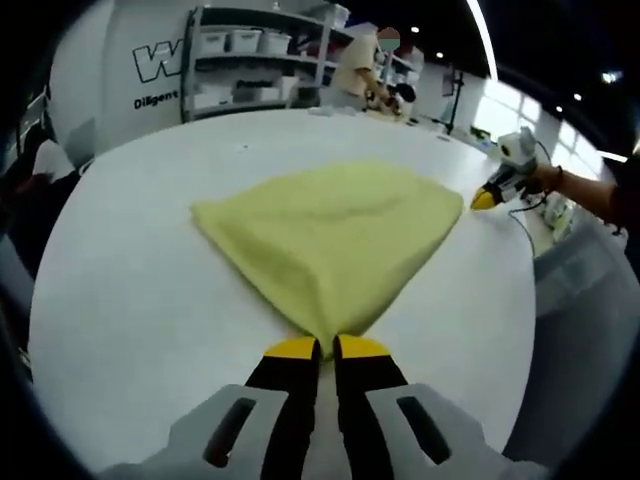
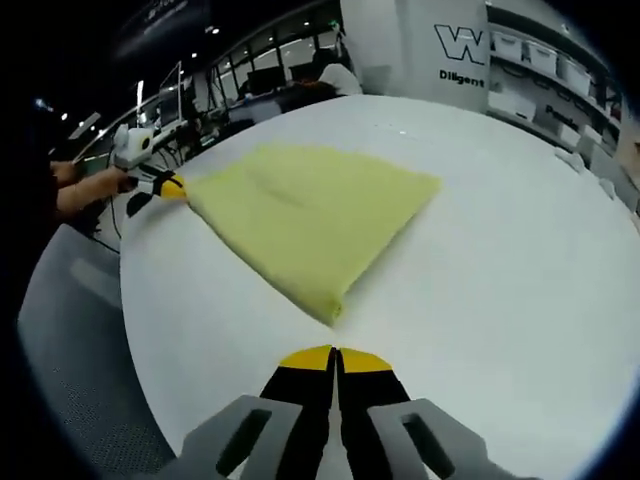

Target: Fold the garment on the visible template until the final outline fits inside the template.

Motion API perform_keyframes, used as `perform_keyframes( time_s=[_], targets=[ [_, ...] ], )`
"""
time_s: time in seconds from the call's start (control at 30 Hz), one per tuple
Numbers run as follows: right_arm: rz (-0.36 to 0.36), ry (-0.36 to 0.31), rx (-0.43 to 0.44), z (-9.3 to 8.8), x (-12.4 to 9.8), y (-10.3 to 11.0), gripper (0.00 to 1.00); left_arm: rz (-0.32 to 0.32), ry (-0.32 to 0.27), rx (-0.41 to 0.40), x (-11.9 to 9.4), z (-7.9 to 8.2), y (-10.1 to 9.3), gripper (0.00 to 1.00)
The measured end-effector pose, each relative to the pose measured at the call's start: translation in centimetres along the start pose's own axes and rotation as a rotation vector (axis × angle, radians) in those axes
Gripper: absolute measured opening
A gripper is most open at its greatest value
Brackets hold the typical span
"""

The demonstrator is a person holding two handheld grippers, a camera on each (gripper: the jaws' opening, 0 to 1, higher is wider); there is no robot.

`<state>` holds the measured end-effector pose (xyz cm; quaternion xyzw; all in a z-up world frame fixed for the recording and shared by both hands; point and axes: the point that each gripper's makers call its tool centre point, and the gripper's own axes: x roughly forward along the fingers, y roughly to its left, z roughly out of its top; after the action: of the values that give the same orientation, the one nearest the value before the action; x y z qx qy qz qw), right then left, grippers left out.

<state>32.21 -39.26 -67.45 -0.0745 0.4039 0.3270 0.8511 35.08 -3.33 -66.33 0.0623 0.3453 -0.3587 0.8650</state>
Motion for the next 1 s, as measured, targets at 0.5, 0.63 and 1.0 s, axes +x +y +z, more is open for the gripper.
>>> perform_keyframes(
  time_s=[0.5, 0.63, 1.0],
  targets=[
    [0.019, -0.126, 0.164, 2.8, -1.1, 1.4, 0.0, 0.063, -0.001, -0.049, -1.7, -1.0, 1.4, 0.05],
    [-0.008, -0.156, 0.163, 3.8, -1.8, 1.6, 0.04, 0.096, -0.021, -0.079, -2.5, -0.4, 1.6, 0.25],
    [-0.051, -0.198, 0.136, 5.7, -4.4, 3.6, 0.61, 0.139, -0.056, -0.087, -5.1, 0.7, -0.3, 0.64]
  ],
)
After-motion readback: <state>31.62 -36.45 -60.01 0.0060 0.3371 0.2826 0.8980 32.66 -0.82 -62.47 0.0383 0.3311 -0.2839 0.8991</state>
